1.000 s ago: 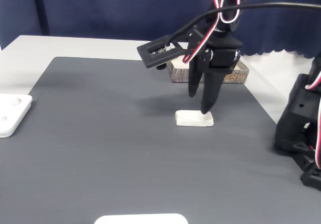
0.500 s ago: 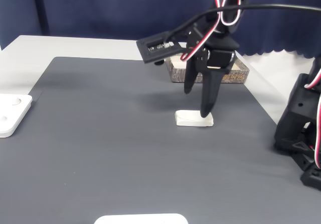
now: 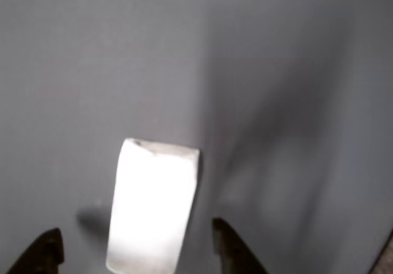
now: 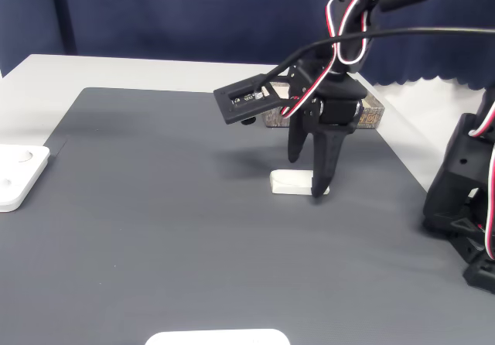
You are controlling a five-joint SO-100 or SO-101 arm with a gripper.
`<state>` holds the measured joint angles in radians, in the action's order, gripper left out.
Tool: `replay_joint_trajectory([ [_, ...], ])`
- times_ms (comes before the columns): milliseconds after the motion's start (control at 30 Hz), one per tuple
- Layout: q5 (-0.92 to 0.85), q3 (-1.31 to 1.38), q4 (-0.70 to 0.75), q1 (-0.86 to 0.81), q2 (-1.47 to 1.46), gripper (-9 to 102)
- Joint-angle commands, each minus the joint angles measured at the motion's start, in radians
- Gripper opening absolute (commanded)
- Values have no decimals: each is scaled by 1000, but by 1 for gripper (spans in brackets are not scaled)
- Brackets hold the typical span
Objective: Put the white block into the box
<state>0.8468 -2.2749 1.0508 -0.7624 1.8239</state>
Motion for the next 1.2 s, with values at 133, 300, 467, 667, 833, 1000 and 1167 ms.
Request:
replay_joint_trajectory([
  [133, -14, -6, -46, -23, -9, 34],
  [300, -11, -15, -66, -26, -20, 34],
  [467, -21, -20, -75, -21, -29, 33],
  [667, -40, -25, -77, -17, -35, 33],
  [833, -55, -29, -77, -17, -35, 32],
  [1000, -112, -48, -77, -14, -34, 29],
  [1167, -133, -48, -77, -8, -35, 25],
])
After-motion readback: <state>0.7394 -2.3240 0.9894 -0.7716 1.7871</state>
